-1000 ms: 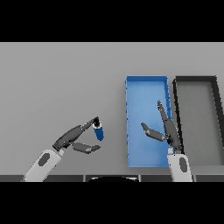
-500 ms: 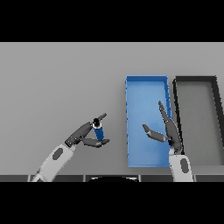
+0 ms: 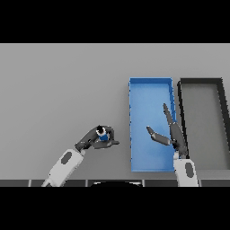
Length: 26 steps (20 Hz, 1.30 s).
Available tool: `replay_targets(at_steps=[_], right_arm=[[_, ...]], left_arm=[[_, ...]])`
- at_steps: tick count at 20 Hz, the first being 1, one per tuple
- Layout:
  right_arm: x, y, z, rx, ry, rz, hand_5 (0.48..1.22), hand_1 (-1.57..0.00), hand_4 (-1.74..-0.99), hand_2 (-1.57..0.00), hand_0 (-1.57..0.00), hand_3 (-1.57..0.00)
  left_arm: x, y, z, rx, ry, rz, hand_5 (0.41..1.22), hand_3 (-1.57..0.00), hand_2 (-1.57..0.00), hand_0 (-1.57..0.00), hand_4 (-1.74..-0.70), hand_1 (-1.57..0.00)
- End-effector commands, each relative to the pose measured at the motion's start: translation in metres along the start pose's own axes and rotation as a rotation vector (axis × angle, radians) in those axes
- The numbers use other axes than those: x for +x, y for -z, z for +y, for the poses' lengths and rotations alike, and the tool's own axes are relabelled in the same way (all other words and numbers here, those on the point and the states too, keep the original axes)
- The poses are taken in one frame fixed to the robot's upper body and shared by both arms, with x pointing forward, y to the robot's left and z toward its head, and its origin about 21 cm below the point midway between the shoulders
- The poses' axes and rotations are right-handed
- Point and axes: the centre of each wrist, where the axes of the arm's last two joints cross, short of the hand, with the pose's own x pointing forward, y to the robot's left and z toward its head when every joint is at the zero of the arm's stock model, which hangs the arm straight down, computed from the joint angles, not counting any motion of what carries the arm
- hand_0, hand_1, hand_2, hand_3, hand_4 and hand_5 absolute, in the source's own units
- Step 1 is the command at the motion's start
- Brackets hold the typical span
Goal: Pick up the blue pipe and place it into the blue bin.
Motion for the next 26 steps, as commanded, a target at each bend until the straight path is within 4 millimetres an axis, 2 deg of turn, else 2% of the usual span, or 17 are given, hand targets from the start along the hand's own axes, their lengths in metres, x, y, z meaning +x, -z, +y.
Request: replay_targets(at_steps=[1,3,6,9,11,14,20,23,26], right_arm=[[0.003,0.002,0.002,-0.001,-0.001,-0.014,0.562,0.0,-1.182,0.0,0.0,0.0],[-0.001,0.0,0.001,0.003,-0.006,-0.012,0.561,0.0,-1.178,0.0,0.0,0.0],[0.0,0.002,0.001,0.001,-0.005,-0.009,0.559,0.0,-1.176,0.0,0.0,0.0],[0.001,0.003,0.0,0.003,-0.01,0.004,0.556,0.0,-1.166,0.0,0.0,0.0],[0.001,-0.002,-0.002,0.005,-0.021,-0.009,0.552,0.0,-1.158,0.0,0.0,0.0],[0.0,0.002,0.0,-0.002,-0.033,0.006,0.551,0.0,-1.144,0.0,0.0,0.0],[-0.003,-0.003,-0.005,0.002,-0.046,0.001,0.567,0.0,-1.126,0.0,0.0,0.0],[-0.003,-0.001,-0.003,0.0,-0.052,0.005,0.574,0.0,-1.124,0.0,0.0,0.0],[-0.006,-0.026,0.013,-0.092,-0.029,0.009,0.578,0.0,-1.122,0.0,0.0,0.0]], left_arm=[[-0.001,-0.001,-0.005,-0.009,0.0,-0.015,1.042,-1.11,-1.16,-0.98,-1.55,-1.1],[0.0,-0.001,-0.007,-0.017,0.001,-0.022,1.106,-1.26,-1.31,-1.19,-1.62,-1.27],[0.001,-0.002,-0.011,-0.017,0.031,-0.045,1.162,-1.41,-1.44,-1.38,-1.54,-1.42],[0.007,0.003,-0.015,-0.007,0.042,-0.079,1.191,-1.49,-1.5,-1.47,-1.5,-1.49],[0.019,0.007,-0.019,-0.005,0.037,-0.158,1.202,-1.52,-1.53,-1.51,-1.49,-1.52],[0.036,0.011,-0.018,-0.014,0.02,-0.257,1.211,-1.54,-1.55,-1.54,-1.48,-1.54],[0.067,0.023,-0.021,-0.048,0.056,-0.262,1.218,-1.56,-1.57,-1.56,-1.47,-1.56],[0.073,0.025,-0.024,-0.074,0.062,-0.256,1.22,-1.57,-1.57,-1.57,-1.47,-1.57],[0.072,0.024,-0.019,-0.077,0.061,-0.244,1.22,-1.57,-1.57,-1.57,-1.47,-1.57]])
